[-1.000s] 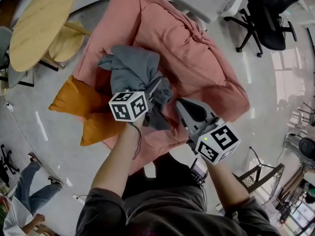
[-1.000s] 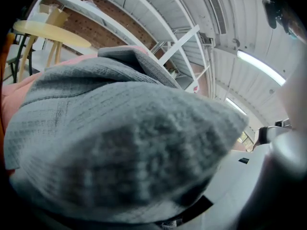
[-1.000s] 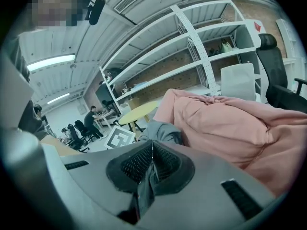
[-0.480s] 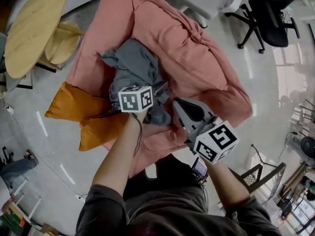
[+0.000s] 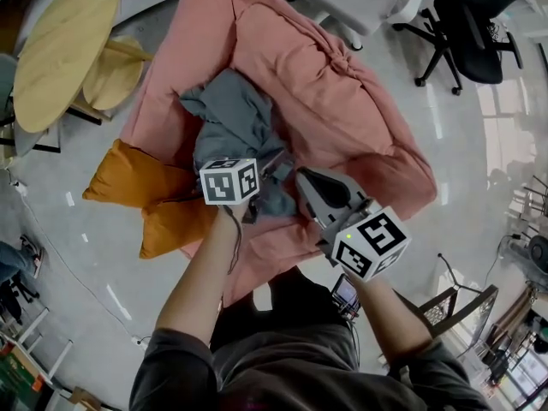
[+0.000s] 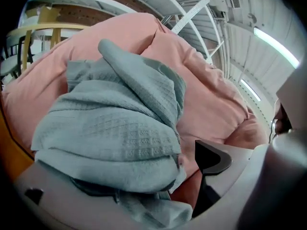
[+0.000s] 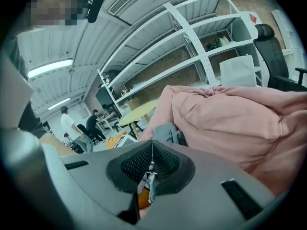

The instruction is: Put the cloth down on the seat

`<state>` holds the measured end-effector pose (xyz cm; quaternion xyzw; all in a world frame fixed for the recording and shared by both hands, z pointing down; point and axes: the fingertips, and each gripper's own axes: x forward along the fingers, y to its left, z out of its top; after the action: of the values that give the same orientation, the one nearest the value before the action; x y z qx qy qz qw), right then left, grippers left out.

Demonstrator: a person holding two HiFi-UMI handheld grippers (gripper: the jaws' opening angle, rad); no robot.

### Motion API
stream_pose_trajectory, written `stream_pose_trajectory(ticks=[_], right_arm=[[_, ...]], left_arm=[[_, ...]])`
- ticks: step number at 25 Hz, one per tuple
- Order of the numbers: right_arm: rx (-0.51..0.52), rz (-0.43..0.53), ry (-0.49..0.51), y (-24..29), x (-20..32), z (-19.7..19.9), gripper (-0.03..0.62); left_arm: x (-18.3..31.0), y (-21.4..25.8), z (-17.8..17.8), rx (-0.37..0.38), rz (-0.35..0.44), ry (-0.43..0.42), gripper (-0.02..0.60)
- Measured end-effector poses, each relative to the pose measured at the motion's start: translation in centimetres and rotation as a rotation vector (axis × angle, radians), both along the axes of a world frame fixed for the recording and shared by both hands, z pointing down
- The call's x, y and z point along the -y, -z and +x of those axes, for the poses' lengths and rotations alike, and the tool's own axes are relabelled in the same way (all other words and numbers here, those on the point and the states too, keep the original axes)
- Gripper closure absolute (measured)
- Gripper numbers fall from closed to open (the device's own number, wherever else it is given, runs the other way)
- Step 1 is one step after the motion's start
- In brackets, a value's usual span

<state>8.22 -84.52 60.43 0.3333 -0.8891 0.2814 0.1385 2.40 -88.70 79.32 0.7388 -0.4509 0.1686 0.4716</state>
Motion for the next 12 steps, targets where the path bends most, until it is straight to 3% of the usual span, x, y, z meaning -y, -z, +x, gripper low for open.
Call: stream_pose_trajectory(ticks=[12], right_arm=[[0.014, 0.025, -0.025, 2.5, -2.4, -1.2, 0.578]], left_arm=[[-4.5, 2.8, -3.2, 0.062, 0.027, 0.044, 0.071]])
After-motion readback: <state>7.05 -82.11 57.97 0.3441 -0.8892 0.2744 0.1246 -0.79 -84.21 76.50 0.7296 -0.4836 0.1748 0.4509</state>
